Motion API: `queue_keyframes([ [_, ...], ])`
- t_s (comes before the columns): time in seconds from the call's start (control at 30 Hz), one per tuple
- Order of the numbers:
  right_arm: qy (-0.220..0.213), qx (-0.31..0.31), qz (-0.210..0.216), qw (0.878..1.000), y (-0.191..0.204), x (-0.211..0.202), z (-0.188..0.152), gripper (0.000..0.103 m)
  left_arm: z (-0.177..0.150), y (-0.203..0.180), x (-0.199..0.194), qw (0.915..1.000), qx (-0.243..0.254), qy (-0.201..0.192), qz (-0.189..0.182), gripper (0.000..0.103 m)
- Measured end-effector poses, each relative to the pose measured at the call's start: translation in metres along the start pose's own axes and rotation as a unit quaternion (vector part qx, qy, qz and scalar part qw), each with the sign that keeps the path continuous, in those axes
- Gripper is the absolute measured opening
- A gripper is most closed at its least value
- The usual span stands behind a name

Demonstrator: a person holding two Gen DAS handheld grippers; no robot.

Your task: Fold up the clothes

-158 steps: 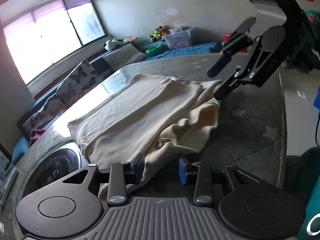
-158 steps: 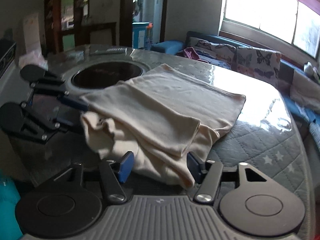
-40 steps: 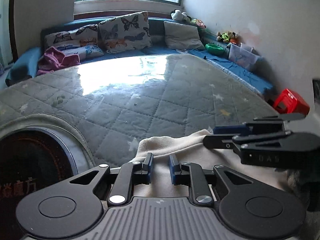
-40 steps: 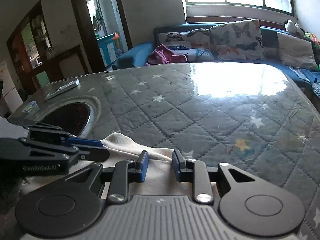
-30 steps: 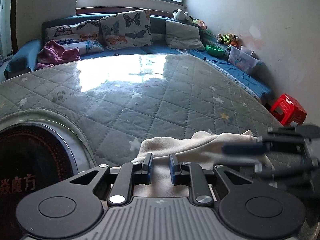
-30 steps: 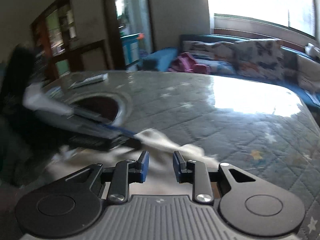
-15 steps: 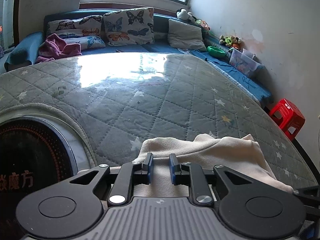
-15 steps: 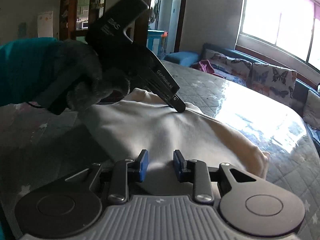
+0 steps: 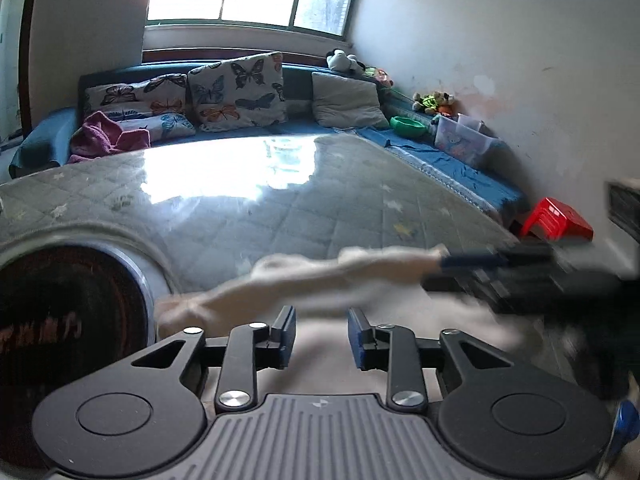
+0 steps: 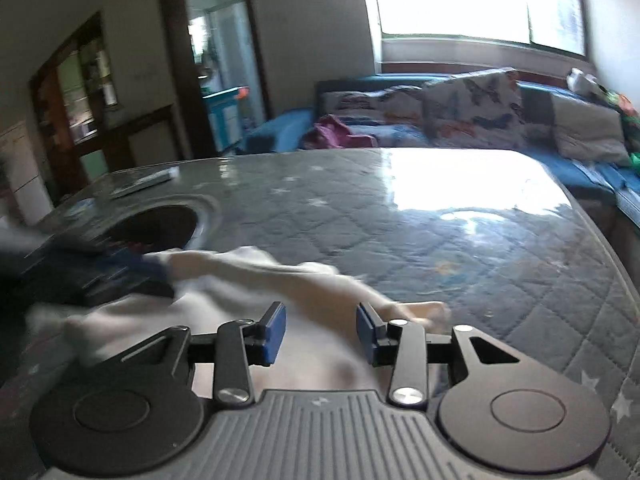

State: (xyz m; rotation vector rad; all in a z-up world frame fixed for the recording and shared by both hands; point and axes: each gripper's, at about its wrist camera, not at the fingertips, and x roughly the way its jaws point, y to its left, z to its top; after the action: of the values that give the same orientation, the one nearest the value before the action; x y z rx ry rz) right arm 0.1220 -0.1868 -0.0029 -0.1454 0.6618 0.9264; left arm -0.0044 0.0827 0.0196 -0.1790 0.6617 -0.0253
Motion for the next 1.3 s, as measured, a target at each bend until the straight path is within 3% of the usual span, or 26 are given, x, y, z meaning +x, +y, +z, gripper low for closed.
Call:
queue_keyframes([
  [0.13, 0.007, 0.021, -0.007, 1.0, -0.017, 0.012, -0.005, 0.042, -0.017, 0.007, -0.004, 0.9997, -0.019, 0.009, 0.008, 0.038],
  [0.23, 0.001, 0.019, -0.008, 1.0, -0.014, 0.008, -0.004, 0.057, -0.022, 0.014, -0.009, 0.9992, -0.039, 0.004, 0.005, 0.043],
  [0.33, -0.012, -0.002, -0.012, 1.0, -0.001, -0.005, -0.007, 0.061, -0.025, 0.013, -0.019, 0.9989, -0.047, -0.005, 0.007, 0.054],
  [0.37, -0.016, -0.013, -0.013, 1.0, 0.004, -0.011, -0.009, 0.068, -0.026, 0.013, -0.022, 0.9989, -0.045, -0.007, 0.009, 0.055],
  [0.5, -0.019, -0.047, -0.004, 0.999, 0.022, -0.024, -0.02, 0.077, -0.036, 0.014, -0.029, 0.9989, -0.044, -0.007, 0.016, 0.056],
  [0.53, -0.016, -0.053, -0.003, 0.998, 0.025, -0.026, -0.024, 0.083, -0.038, 0.015, -0.028, 0.9987, -0.047, -0.005, 0.019, 0.056],
  [0.7, -0.002, -0.058, -0.009, 0.998, 0.03, -0.032, -0.039, 0.084, -0.039, 0.014, -0.034, 0.9987, -0.046, -0.01, 0.021, 0.056],
  [0.87, -0.04, -0.047, 0.007, 0.998, 0.038, -0.061, -0.039, 0.094, -0.033, 0.016, -0.047, 0.9973, -0.061, -0.031, 0.025, 0.057],
  [0.97, -0.045, -0.037, 0.039, 0.998, 0.04, -0.066, -0.041, 0.103, -0.032, 0.013, -0.05, 0.9974, -0.058, -0.039, 0.02, 0.058],
  [1.2, -0.016, 0.033, 0.079, 0.996, 0.026, -0.052, -0.064, 0.103, -0.042, 0.015, -0.042, 0.9977, -0.056, -0.015, 0.035, 0.058],
  [1.3, -0.012, 0.035, 0.082, 0.996, 0.025, -0.052, -0.068, 0.103, -0.045, 0.017, -0.043, 0.9974, -0.057, -0.011, 0.044, 0.058],
])
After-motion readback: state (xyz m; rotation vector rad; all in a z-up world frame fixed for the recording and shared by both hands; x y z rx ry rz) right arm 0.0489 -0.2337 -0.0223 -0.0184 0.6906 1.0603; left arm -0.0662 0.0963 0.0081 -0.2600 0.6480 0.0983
